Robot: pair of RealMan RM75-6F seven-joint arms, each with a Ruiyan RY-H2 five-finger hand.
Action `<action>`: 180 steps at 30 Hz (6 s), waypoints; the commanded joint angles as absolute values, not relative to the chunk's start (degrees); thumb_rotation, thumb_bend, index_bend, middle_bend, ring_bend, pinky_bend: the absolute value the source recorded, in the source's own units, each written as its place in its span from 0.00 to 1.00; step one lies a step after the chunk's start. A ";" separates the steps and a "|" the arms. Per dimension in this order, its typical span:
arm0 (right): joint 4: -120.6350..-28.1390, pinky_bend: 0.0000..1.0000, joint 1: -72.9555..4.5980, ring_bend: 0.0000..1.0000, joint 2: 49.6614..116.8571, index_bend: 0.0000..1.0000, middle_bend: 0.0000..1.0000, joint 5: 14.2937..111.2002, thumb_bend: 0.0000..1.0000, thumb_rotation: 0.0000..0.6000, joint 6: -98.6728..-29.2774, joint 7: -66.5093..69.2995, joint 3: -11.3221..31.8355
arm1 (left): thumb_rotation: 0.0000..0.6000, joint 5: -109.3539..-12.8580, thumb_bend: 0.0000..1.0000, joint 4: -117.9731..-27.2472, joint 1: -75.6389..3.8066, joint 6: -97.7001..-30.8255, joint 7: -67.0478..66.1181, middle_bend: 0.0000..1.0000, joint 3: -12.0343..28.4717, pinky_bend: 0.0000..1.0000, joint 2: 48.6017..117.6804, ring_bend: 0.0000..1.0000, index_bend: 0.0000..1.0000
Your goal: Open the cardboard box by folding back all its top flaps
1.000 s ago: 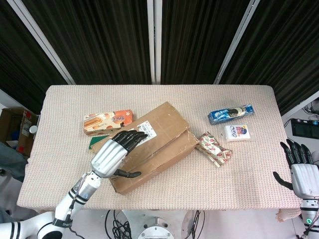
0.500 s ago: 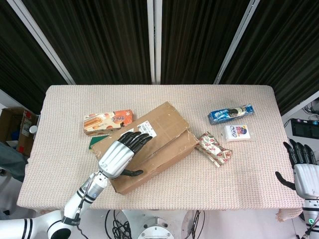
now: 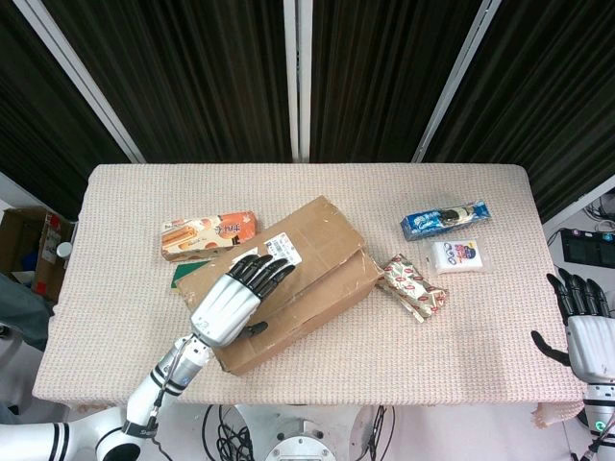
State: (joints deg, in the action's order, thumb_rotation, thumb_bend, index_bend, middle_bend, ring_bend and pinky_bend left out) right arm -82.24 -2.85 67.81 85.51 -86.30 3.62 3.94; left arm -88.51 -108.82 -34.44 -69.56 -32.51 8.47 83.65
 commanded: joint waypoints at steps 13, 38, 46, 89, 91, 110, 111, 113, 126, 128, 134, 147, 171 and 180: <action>-82.61 0.00 -3.20 0.00 67.56 0.00 0.00 85.23 0.14 1.00 -85.69 3.56 4.22 | 1.00 -90.75 0.25 -110.43 -33.44 -73.52 -36.05 0.12 9.49 0.20 81.66 0.13 0.08; -83.91 0.00 -3.55 0.00 67.58 0.00 0.00 85.38 0.15 1.00 -85.34 1.63 4.15 | 1.00 -89.44 0.29 -97.32 -33.29 -82.58 -43.70 0.07 17.91 0.20 83.70 0.12 0.04; -84.51 0.00 -3.66 0.00 67.34 0.00 0.00 85.44 0.15 1.00 -85.10 1.17 4.04 | 1.00 -82.81 0.26 -89.24 -35.63 -79.23 -40.90 0.04 20.44 0.20 85.96 0.11 0.00; -111.58 0.00 -50.34 0.00 56.45 0.00 0.00 76.24 0.18 1.00 -37.95 -10.06 20.48 | 0.38 -80.62 0.00 -84.44 -8.43 -84.57 15.55 0.11 8.59 0.19 64.89 0.11 0.11; -110.27 0.00 -54.45 0.00 58.03 0.00 0.00 70.71 0.18 1.00 -34.19 -12.17 20.81 | 0.26 -80.72 0.00 -84.21 -8.02 -84.03 15.07 0.11 7.69 0.19 64.73 0.10 0.11; -95.13 0.00 -88.60 0.00 72.28 0.00 0.01 26.74 0.29 1.00 -30.50 -27.07 6.67 | 0.10 -85.80 0.00 -86.57 -7.08 -85.60 14.62 0.13 4.71 0.18 64.01 0.11 0.13; -95.09 0.00 -89.42 0.00 72.52 0.00 0.01 25.66 0.30 1.00 -30.81 -27.09 6.12 | 0.10 -86.05 0.00 -86.64 -7.13 -85.62 14.97 0.13 4.66 0.18 63.87 0.11 0.13; -95.09 0.00 -90.43 0.00 72.73 0.00 0.02 24.19 0.32 1.00 -30.98 -26.85 5.45 | 0.10 -86.27 0.00 -86.60 -7.26 -85.57 15.20 0.13 4.65 0.18 63.75 0.11 0.13; -95.95 0.00 -92.11 0.00 71.72 0.00 0.09 24.14 0.72 1.00 -32.19 -23.94 3.91 | 0.10 -86.26 0.00 -86.10 -7.94 -84.33 16.58 0.13 4.45 0.18 63.85 0.11 0.13; -95.90 0.00 -92.24 0.00 71.69 0.00 0.10 24.31 0.77 1.00 -31.95 -23.54 3.65 | 0.10 -86.21 0.00 -86.14 -8.03 -84.21 16.57 0.13 4.47 0.18 63.84 0.11 0.13; -95.49 0.00 -93.07 0.04 71.72 0.00 0.13 23.89 0.85 1.00 -31.03 -22.47 2.86 | 0.09 -85.89 0.00 -86.12 -8.14 -83.88 16.60 0.13 4.48 0.18 63.74 0.11 0.13; -95.79 0.04 -94.13 0.20 71.03 0.03 0.28 23.59 0.92 1.00 -31.22 -20.38 1.52 | 0.08 -85.23 0.00 -85.96 -8.23 -83.40 16.46 0.13 4.54 0.18 63.47 0.11 0.13; -100.39 0.06 -91.50 0.37 67.28 0.06 0.45 27.21 0.92 1.00 -35.61 -17.72 3.07 | 0.08 -84.82 0.00 -85.53 -8.43 -82.52 16.68 0.13 4.32 0.18 63.44 0.11 0.12; -110.32 0.05 -85.99 0.46 56.75 0.06 0.46 32.80 0.91 1.00 -35.61 -10.69 9.03 | 0.08 -84.86 0.00 -86.23 -8.88 -82.15 16.34 0.13 4.51 0.18 63.20 0.11 0.12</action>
State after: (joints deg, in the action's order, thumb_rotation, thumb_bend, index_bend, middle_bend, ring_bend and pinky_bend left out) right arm -107.65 -88.00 59.64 30.94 -35.92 -13.23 7.01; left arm -84.86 -86.18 -8.84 -82.18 16.35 4.49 63.23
